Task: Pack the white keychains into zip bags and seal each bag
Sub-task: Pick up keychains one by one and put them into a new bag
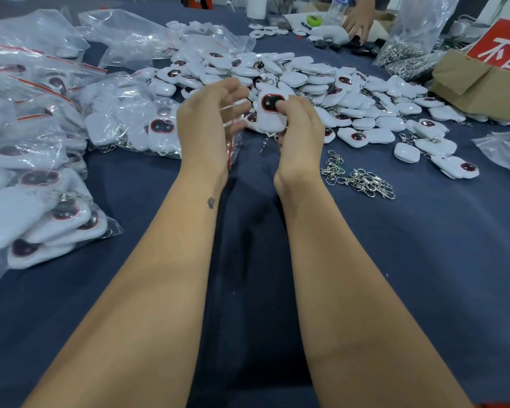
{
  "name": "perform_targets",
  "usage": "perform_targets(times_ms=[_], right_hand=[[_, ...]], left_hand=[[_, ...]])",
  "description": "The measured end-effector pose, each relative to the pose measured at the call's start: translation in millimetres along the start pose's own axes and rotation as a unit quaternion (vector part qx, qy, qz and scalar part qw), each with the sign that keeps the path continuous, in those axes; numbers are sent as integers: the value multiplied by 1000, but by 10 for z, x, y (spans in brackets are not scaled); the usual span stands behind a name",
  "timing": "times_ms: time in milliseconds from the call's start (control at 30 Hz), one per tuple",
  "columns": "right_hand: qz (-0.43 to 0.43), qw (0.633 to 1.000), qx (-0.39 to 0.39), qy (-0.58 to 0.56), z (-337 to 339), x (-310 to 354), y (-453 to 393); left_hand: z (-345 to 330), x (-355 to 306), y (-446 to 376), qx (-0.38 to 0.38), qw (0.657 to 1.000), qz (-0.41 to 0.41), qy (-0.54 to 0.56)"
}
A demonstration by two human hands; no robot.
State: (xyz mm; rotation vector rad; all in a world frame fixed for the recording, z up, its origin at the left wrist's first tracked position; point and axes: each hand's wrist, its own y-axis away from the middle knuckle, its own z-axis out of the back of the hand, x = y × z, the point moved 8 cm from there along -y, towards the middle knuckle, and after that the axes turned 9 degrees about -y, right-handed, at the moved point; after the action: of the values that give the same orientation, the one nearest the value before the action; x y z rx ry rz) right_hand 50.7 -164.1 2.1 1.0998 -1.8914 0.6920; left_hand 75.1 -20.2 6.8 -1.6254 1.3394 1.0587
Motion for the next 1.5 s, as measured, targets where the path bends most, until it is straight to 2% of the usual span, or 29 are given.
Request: perform_targets(times_ms=[33, 100, 167, 267, 300, 333, 367, 467, 533, 600, 667, 733, 800, 933, 1000, 1033, 1067, 1133, 1200, 1233, 1267, 1367, 1433, 1500], right_hand=[[-10, 1000, -17, 5, 39, -7, -5], [-38, 998, -41, 5, 94, -42, -19], [-55, 997, -45, -34, 94, -71, -30], [-59, 996, -23, -65, 24, -81, -21], [-56, 996, -11, -68, -3, -80, -18], [-52, 996, 1, -69, -26, -78, -14], [-50, 996, 12, -70, -51, -76, -10], [-56, 995, 34, -77, -114, -100, 18], [-67, 994, 40, -76, -151, -142, 39], [-74, 994, 41, -73, -179, -179, 57], [-68, 994, 25, -76, -165, -179, 48], [-68, 994, 4, -86, -118, -171, 20], [-79, 991, -1, -110, -94, -184, 4], [-103, 985, 30, -136, -175, -237, 35], [-88, 993, 51, -65, -233, -279, 46], [-55, 996, 61, 22, -254, -278, 48], [-6, 987, 78, 137, -292, -264, 61], [88, 919, 127, 363, -416, -276, 105], [121, 845, 146, 500, -477, -307, 122], [116, 831, 150, 524, -477, -330, 117], [112, 830, 155, 524, -475, -340, 103], [82, 899, 166, 398, -469, -311, 145], [64, 901, 213, 371, -498, -298, 181], [58, 909, 212, 354, -456, -229, 149]], left_hand=[[95, -64, -5, -39, 998, -30, -33], [244, -189, 2, -102, 973, -95, -183], [258, -267, 28, -119, 918, -144, -350], [92, -249, 50, -73, 823, -196, -528], [39, -200, 37, -58, 784, -200, -584], [21, -160, 26, -53, 760, -193, -619], [32, -144, 21, -56, 754, -180, -629], [165, -184, 21, -98, 792, -147, -585], [200, -214, 28, -115, 801, -142, -571], [142, -209, 29, -100, 777, -159, -600], [77, -178, 48, -92, 726, -176, -658], [77, -176, 55, -104, 698, -179, -685], [105, -197, 37, -109, 717, -183, -664], [208, -240, 38, -128, 824, -164, -528], [252, -253, 33, -136, 878, -152, -432], [265, -263, 31, -139, 894, -153, -398], [271, -274, 31, -140, 902, -158, -377], [266, -284, 47, -137, 911, -167, -352], [262, -297, 75, -139, 915, -178, -335], [261, -304, 81, -141, 916, -185, -328], [261, -310, 84, -142, 917, -190, -322], [252, -329, 90, -144, 912, -205, -325], [242, -328, 96, -143, 908, -209, -335], [238, -315, 91, -141, 907, -203, -340]])
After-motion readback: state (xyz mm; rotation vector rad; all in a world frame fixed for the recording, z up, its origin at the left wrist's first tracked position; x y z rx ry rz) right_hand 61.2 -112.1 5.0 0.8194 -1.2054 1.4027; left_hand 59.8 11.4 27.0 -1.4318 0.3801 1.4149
